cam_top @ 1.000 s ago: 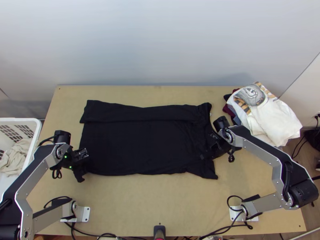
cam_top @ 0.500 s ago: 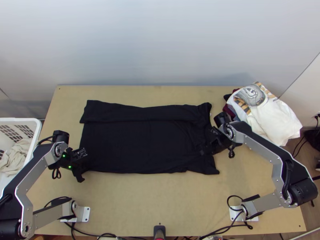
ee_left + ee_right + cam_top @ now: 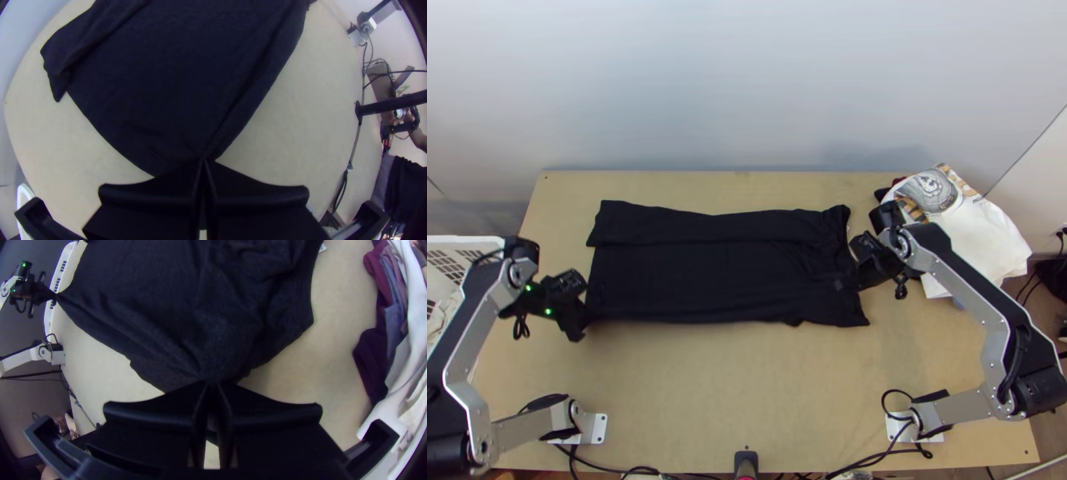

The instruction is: Fold the t-shirt

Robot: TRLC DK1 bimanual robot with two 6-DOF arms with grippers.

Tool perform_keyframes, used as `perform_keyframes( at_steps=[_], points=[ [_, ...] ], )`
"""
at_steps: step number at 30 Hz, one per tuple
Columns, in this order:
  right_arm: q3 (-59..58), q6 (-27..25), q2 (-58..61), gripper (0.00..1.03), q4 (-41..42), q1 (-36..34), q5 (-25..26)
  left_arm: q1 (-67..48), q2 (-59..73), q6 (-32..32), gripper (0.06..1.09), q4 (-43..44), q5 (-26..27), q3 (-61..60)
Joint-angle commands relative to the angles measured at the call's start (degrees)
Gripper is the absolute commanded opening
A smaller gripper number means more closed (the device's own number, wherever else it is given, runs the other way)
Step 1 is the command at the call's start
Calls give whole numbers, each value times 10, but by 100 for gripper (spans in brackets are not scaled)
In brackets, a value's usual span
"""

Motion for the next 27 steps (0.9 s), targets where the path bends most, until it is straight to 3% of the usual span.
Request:
perform_keyframes(
  at_steps=[1,8,27],
  points=[
    [48,-1,23,3,-5,-19,-4,13,75,-27,10,-9,23,108],
    [95,5,65,3,-7,-42,-27,11,160,-51,10,5,23,200],
    [255,3,196,3,-25,-49,-27,-40,367,-87,10,3,21,420]
  ],
)
